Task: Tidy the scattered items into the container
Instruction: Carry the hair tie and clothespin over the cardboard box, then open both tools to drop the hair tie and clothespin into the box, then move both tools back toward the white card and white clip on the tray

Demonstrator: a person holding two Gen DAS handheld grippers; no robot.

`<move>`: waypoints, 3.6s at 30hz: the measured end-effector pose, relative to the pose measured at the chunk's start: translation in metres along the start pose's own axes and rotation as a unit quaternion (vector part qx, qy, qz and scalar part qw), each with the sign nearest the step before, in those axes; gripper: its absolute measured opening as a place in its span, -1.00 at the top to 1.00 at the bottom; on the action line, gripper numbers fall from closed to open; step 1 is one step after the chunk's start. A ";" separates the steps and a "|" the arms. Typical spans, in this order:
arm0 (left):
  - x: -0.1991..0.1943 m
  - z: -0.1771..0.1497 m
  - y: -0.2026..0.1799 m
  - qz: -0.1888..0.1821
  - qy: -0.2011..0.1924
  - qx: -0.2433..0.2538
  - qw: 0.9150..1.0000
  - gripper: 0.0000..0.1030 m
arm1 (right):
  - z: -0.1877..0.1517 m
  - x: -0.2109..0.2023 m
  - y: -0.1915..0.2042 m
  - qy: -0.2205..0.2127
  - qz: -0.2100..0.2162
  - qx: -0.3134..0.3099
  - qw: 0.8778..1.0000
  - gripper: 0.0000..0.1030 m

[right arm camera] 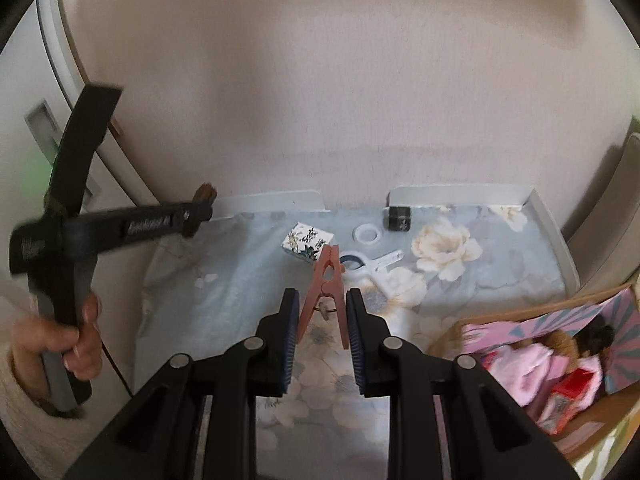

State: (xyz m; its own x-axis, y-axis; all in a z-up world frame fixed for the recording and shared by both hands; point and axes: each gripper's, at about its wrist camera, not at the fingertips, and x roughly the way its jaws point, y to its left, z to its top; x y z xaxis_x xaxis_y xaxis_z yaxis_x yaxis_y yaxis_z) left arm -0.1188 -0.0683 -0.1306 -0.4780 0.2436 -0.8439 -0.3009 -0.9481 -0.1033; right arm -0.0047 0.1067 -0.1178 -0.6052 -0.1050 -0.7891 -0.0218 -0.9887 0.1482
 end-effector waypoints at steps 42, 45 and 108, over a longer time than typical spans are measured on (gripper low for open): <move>0.033 -0.083 -0.299 -0.139 0.084 0.135 0.977 -0.99 | -0.058 -0.040 -0.281 0.154 -0.013 0.021 0.988 0.30; 0.011 -0.068 -0.285 -0.104 0.054 0.135 0.984 -0.99 | -0.051 -0.058 -0.282 0.121 0.017 0.025 0.992 -0.10; 0.195 0.010 -0.012 -0.003 0.142 0.110 0.984 -0.99 | 0.037 0.224 -0.084 0.335 -0.005 0.133 0.933 -0.45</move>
State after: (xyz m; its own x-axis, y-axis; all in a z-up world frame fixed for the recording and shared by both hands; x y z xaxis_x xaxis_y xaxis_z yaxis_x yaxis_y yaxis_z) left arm -0.2168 -0.0077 -0.2888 -0.2357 0.1522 -0.9598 -0.4891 -0.8720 -0.0182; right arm -0.1677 0.1702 -0.2849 0.0280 -0.2268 -0.9735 -0.2765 -0.9377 0.2105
